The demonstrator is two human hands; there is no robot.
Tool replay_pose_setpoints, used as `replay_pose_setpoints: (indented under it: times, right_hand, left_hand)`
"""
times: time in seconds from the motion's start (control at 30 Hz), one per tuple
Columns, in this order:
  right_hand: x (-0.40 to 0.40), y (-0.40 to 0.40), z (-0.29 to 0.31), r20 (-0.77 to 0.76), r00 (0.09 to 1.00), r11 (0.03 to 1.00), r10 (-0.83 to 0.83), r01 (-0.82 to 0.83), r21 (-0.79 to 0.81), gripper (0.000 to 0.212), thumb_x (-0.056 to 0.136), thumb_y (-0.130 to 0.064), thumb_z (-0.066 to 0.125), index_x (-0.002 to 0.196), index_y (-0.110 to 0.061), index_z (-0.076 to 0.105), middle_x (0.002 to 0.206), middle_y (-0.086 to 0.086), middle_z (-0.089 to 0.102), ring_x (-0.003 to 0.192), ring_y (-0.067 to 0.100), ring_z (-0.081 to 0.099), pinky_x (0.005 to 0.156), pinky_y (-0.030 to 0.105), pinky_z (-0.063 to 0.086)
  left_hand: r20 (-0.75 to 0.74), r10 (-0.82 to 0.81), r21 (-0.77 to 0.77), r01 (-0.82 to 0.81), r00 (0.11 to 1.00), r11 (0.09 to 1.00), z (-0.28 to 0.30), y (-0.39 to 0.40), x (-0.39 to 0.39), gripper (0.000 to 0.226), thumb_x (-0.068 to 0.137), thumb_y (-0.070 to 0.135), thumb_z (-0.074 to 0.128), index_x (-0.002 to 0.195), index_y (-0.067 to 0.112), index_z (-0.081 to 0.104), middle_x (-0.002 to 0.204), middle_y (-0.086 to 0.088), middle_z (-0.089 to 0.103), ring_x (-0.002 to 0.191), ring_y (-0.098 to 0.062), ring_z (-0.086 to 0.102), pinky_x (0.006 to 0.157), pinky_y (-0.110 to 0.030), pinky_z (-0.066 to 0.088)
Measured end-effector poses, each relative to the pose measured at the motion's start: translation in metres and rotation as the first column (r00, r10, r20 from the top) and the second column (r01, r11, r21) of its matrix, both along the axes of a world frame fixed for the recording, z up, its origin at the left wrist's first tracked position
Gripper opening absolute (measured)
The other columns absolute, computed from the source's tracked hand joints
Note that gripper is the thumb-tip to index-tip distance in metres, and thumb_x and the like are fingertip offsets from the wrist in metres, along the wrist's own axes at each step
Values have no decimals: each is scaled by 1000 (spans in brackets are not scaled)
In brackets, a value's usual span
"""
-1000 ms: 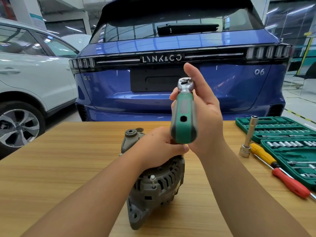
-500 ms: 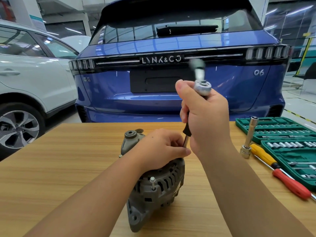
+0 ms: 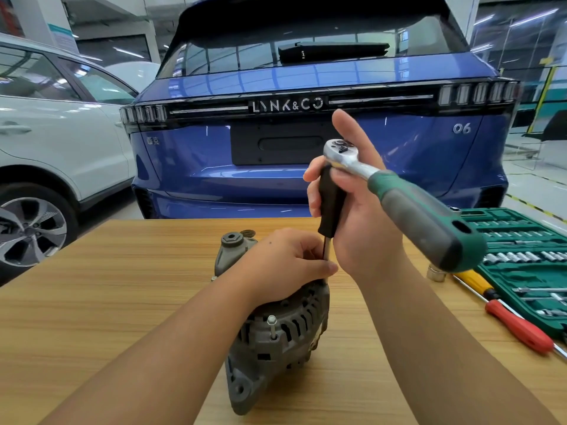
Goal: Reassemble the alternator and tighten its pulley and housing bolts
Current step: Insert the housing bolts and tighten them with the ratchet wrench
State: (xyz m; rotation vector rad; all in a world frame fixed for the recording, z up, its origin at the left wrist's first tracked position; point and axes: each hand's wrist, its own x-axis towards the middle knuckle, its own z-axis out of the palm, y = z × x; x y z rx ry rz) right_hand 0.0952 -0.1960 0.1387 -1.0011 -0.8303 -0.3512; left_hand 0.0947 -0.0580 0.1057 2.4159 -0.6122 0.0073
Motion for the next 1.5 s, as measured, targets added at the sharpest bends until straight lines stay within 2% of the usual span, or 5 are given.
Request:
replay_pose_setpoints:
  times: [0.2,0.4,1.07,1.33,1.5]
  right_hand:
    - [-4,3,3,-200,964,984,173,-163,65,68,68,-57,82,122,-19,63,81,7,65,60,17,56,55,26,48]
    - [-18,2,7,-304,911,943,-279,319,92,13,91,-25,73,81,-18,68,63,0,43,53,14,34,48,26,31]
    - [-14,1,7,-191,958,972,216,-194,130,42,96,-12,33,130,-17,57,80,16,58,59,20,56,54,25,50]
    - [-23,7,9,-244,926,955,-289,296,-7,19,90,-24,72,93,-7,66,61,-2,47,51,12,38,48,25,34]
    - [-20,0,11,-270,954,991,-127,133,4,22,92,-12,67,113,-17,63,70,-2,56,55,13,45,56,25,42]
  left_hand:
    - [-2,-27,-40,27,1000,999,0,0,1,10,94,42,69,87,35,68,88,11,72,84,-5,67,85,-42,59]
    - [-4,-30,25,30,1000,999,-2,-1,4,13,92,52,67,90,39,69,88,18,70,81,1,66,76,-31,59]
    - [5,-57,-72,57,998,996,-2,2,-1,22,92,43,73,84,59,60,95,35,59,88,6,59,81,-34,58]
    - [-4,-32,0,32,999,999,-3,-1,3,12,91,49,69,90,37,71,89,15,72,82,-2,67,81,-36,60]
    - [-6,-21,-1,21,1000,1000,-3,0,6,13,91,51,68,87,39,70,87,18,71,80,3,65,75,-30,56]
